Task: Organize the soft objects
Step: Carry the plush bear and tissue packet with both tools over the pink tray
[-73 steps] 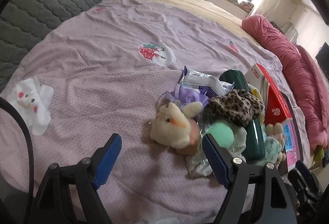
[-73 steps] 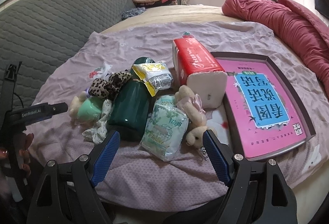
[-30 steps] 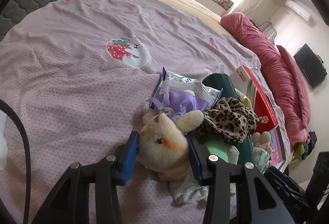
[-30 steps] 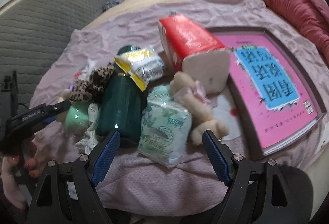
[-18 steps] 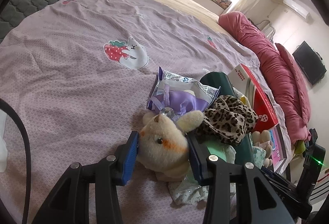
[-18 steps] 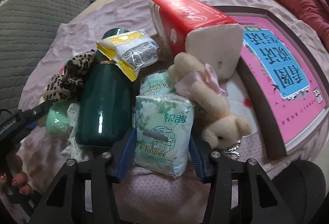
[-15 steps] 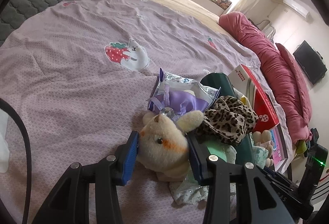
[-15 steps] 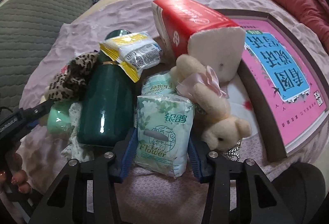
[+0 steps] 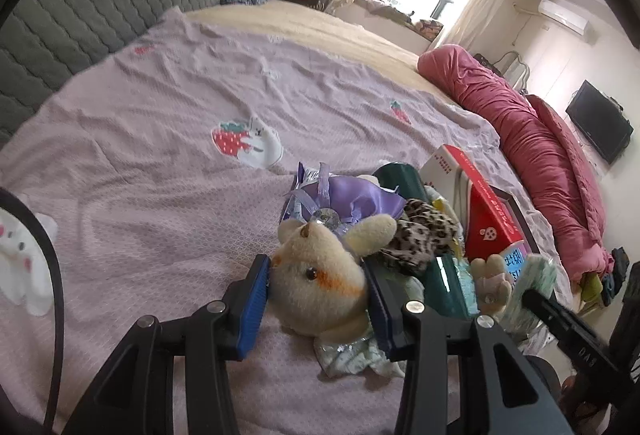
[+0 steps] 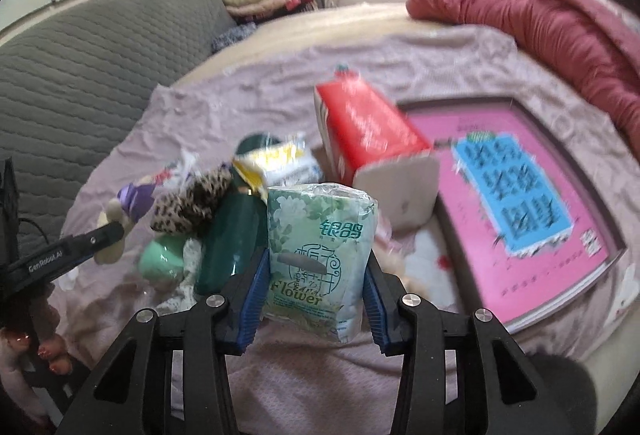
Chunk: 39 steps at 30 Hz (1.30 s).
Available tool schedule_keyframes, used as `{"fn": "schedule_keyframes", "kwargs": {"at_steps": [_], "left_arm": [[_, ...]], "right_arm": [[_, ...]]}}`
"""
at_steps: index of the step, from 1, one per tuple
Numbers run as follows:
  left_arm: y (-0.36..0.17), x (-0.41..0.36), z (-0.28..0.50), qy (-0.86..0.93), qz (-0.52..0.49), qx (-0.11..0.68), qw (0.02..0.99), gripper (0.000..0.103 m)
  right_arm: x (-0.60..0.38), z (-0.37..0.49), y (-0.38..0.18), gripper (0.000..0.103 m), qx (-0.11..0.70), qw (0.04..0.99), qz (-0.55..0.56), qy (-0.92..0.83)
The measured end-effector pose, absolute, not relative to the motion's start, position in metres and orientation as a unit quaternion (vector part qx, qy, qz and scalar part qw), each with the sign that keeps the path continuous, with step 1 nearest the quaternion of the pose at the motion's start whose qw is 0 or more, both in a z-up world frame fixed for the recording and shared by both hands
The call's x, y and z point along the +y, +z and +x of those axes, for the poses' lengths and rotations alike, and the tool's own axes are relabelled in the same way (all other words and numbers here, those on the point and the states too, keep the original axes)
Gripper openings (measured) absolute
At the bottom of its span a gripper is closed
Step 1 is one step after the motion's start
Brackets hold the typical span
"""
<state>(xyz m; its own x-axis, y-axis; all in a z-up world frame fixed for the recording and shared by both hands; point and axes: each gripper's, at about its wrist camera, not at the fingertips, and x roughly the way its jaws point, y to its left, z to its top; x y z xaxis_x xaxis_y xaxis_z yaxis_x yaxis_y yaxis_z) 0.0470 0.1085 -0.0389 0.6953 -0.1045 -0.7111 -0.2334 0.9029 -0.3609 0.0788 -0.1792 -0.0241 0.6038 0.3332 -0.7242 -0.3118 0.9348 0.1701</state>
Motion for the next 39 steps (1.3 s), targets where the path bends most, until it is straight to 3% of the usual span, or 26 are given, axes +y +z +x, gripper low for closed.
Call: {"fn": "schedule_keyframes", "kwargs": {"at_steps": [17, 39], "left_arm": [[0.027, 0.018, 0.031, 0.005, -0.157, 0.37, 0.915, 0.046], [0.046, -0.12, 0.068, -0.096, -0.097, 0.389, 0.911, 0.046]], "right_arm": [[-0.257, 0.08, 0.002, 0.045, 0.358, 0.921, 0.066, 0.138], [-0.33, 0.084, 0.014, 0.045, 0.299, 0.949, 0.089, 0.055]]}}
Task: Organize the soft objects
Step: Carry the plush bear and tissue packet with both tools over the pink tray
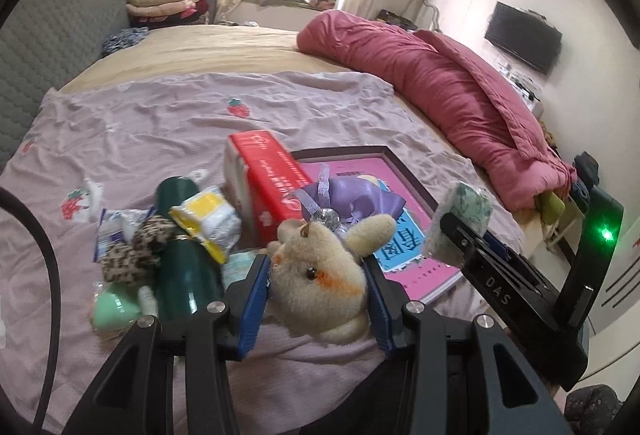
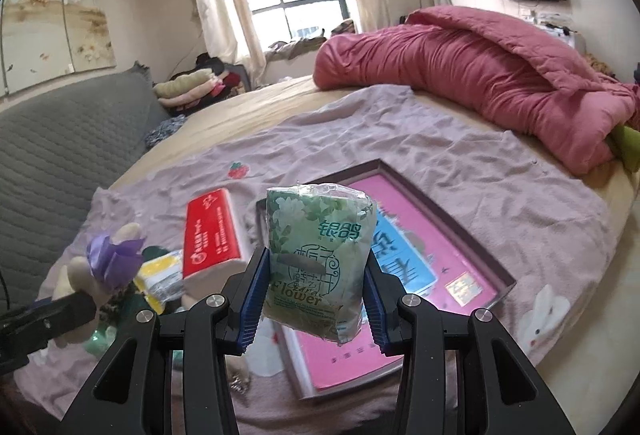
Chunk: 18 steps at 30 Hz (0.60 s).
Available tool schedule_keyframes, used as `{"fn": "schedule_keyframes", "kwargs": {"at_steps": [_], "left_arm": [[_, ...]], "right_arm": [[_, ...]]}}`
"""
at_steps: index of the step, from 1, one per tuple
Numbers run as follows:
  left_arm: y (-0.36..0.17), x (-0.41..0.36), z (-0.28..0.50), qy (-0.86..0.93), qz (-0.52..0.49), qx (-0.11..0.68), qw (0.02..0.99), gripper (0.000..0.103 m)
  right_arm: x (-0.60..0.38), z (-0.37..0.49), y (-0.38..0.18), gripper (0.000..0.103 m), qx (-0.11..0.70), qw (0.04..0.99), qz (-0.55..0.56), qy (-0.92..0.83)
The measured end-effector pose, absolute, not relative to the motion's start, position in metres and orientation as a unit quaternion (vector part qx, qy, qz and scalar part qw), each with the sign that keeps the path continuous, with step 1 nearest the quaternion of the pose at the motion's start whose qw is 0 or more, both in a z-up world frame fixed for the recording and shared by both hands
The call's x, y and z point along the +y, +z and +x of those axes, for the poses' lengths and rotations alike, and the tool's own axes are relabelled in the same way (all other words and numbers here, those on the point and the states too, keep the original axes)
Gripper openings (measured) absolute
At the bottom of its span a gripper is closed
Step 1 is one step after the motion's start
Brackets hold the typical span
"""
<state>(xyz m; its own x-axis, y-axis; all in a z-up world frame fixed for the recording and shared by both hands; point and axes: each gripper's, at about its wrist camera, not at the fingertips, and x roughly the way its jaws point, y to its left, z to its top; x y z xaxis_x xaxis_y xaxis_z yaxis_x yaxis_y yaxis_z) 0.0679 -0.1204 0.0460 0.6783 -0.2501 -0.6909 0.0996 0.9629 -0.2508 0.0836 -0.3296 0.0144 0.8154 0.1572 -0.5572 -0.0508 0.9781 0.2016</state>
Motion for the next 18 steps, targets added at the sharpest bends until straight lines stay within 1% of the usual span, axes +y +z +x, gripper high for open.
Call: {"fn": "schedule_keyframes", "kwargs": {"at_steps": [9, 18], "left_arm": [[0.038, -0.157, 0.089, -0.113, -0.078, 0.401, 0.906, 0.046], [0.019, -0.19, 0.119, -0.128, -0.073, 0.423, 0.894, 0.046]], "right_arm": [[-0.349, 0.089, 0.012, 0.045, 0.293, 0.95, 0.101, 0.032], [-0.377, 0.1, 0.001, 0.045, 0.302, 0.946, 0.116, -0.003]]}}
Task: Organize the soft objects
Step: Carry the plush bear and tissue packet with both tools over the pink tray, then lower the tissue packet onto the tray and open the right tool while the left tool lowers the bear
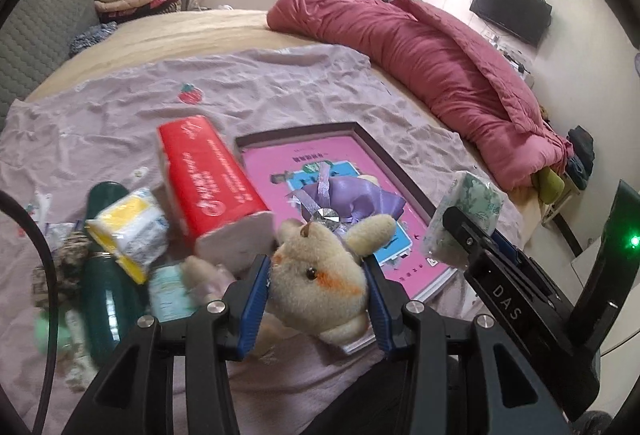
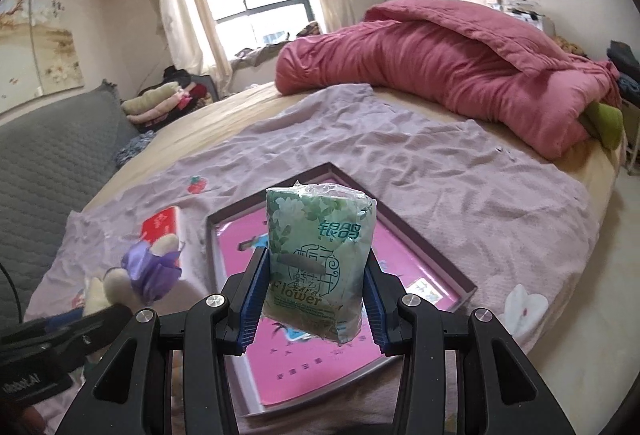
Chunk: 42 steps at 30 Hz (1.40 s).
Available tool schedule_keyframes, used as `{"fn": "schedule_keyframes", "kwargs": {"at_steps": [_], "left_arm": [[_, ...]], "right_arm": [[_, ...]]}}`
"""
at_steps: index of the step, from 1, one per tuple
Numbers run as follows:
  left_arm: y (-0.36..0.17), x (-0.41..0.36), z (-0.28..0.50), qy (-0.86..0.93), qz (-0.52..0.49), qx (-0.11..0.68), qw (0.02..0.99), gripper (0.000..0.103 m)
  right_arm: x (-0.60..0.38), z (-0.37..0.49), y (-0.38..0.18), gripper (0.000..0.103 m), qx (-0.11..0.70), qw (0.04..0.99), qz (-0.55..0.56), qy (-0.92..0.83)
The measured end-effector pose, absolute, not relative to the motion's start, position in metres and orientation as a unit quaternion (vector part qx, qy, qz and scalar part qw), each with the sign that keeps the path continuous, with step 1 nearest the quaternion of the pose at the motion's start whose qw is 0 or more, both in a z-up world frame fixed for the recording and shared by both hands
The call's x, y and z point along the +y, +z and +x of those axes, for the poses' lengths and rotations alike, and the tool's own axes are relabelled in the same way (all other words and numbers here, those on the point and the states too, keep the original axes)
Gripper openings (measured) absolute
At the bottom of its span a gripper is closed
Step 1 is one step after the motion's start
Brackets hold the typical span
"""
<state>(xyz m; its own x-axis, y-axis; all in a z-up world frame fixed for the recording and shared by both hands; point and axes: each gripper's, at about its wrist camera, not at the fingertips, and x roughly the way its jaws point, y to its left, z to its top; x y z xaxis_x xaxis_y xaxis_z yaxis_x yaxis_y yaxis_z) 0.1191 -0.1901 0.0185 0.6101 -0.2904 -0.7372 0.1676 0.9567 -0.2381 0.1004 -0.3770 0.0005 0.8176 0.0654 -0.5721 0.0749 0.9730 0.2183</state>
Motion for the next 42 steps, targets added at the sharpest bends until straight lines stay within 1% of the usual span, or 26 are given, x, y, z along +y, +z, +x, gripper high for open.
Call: {"fn": "schedule_keyframes", "kwargs": {"at_steps": [16, 32, 42], "left_arm": [[-0.044, -0.267, 0.161, -0.158, -0.014, 0.481, 0.862, 0.046], [-0.079, -0.274, 0.161, -0.154, 0.013, 0.511, 0.845, 0.046], [-0.081, -0.274, 0.158, -0.154, 0.015, 0.516, 0.842, 0.046]], "right_arm": [[-0.406, 0.128, -0.027, 0.045, 0.348, 0.928, 0.13, -0.041], [-0.417, 0.153, -0.065, 0.046, 0.438, 0.884, 0.153, -0.059], [-0.42, 0.158, -0.076, 0.048, 0.462, 0.869, 0.161, -0.067]]}}
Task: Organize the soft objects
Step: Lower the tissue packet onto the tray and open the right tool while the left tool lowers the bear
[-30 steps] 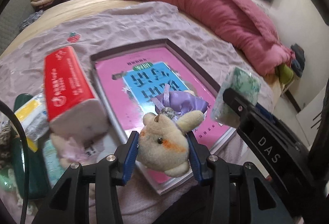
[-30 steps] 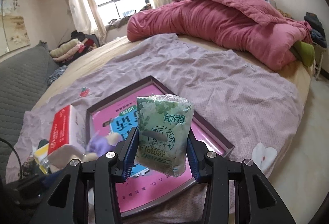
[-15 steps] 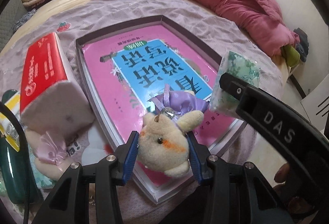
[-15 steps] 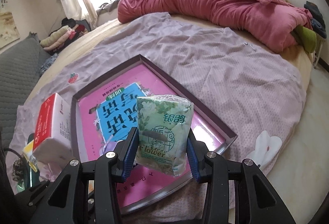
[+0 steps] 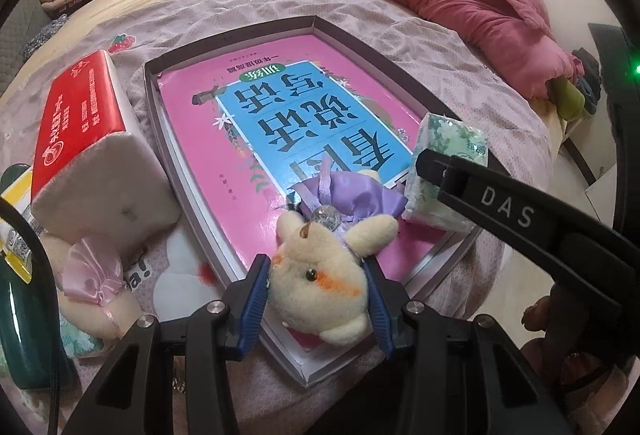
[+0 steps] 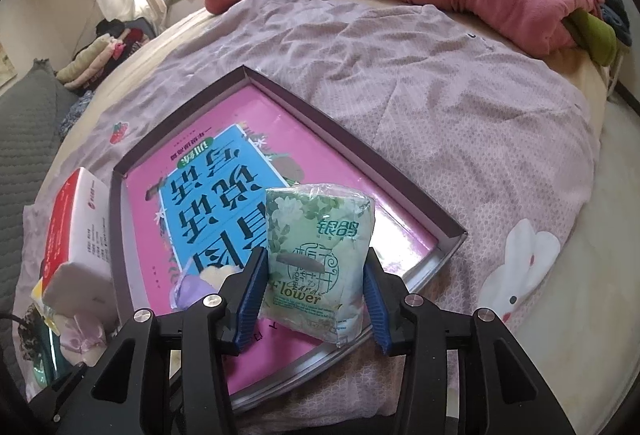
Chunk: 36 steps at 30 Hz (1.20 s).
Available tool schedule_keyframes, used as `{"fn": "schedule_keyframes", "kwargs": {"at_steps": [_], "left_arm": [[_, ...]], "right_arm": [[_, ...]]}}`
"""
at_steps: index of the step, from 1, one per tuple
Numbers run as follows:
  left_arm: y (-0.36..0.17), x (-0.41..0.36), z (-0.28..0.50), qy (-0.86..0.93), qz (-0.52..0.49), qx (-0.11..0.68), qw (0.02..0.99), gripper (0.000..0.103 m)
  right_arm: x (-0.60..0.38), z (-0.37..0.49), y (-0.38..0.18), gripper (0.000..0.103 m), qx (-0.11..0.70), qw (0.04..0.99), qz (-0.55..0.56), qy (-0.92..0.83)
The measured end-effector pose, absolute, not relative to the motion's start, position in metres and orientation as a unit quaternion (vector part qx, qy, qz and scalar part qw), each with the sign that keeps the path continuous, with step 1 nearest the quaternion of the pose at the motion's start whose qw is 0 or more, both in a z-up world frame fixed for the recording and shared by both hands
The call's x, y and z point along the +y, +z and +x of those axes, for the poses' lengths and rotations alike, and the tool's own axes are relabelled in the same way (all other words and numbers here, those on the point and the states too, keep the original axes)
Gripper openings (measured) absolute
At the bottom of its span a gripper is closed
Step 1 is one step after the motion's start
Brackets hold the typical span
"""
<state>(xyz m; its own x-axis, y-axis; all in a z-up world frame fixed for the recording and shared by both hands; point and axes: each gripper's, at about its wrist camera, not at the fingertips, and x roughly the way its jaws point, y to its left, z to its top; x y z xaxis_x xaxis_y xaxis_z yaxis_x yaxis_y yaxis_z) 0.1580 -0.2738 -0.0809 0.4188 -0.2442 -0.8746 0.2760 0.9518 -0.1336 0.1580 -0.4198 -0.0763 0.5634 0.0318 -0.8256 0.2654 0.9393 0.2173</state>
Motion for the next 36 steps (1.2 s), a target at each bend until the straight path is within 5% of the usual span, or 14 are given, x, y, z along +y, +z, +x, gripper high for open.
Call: {"fn": "schedule_keyframes", "kwargs": {"at_steps": [36], "left_arm": [[-0.076, -0.268, 0.154, -0.168, 0.003, 0.521, 0.837, 0.052]], "right_arm": [[-0.435, 0.134, -0.052, 0.067, 0.385, 0.898, 0.189, -0.097]]}}
